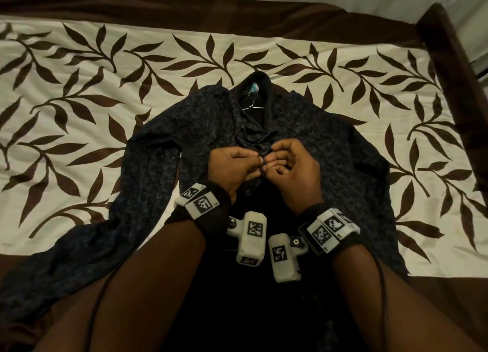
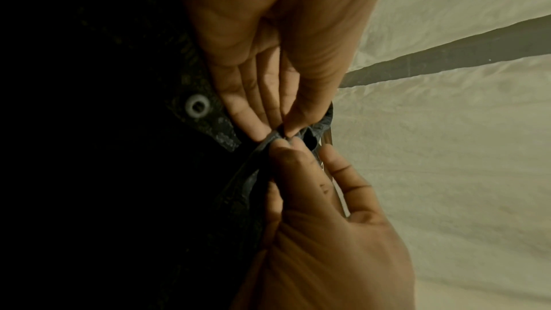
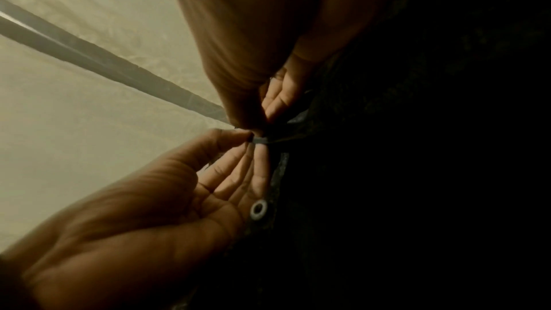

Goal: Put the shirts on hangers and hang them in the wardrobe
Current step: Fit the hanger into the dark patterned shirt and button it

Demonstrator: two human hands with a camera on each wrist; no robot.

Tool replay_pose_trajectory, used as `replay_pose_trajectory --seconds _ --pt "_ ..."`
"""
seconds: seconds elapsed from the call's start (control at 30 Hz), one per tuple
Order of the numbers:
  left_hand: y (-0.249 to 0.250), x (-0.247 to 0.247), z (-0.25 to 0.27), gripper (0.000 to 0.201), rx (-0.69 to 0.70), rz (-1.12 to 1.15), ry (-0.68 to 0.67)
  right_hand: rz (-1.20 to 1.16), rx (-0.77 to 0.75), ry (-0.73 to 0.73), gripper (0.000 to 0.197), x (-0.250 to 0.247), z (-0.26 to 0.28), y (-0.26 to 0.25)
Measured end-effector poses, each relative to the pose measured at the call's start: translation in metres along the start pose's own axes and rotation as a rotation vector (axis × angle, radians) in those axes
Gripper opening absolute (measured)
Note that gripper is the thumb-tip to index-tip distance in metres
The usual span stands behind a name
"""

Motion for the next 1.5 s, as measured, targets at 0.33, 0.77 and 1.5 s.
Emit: replay_pose_trajectory --seconds 0.33,0.77,1.5 --pt "0.001 0.000 -0.003 0.015 0.064 -0.102 0.114 0.001 0.014 -0.005 0.029 -0.001 0.001 0.004" --pt "-0.003 0.001 -0.002 0.022 0.060 -0.036 0.074 0.220 -0.198 -0.048 0.028 0.000 -0.003 -0.004" --pt "0.010 -0.004 -0.006 0.031 0.309 -0.223 0.033 -0.096 0.269 -0.067 0.013 -0.005 -0.016 0.020"
Point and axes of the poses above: each hand's wrist, its own z-axis away from the middle knuckle, its own x-axis out of the palm, y = z × x, the point moved 6 cm from there along -z, towards the middle knuckle, and after that the axes turned 9 degrees about y, right-handed, at the moved point
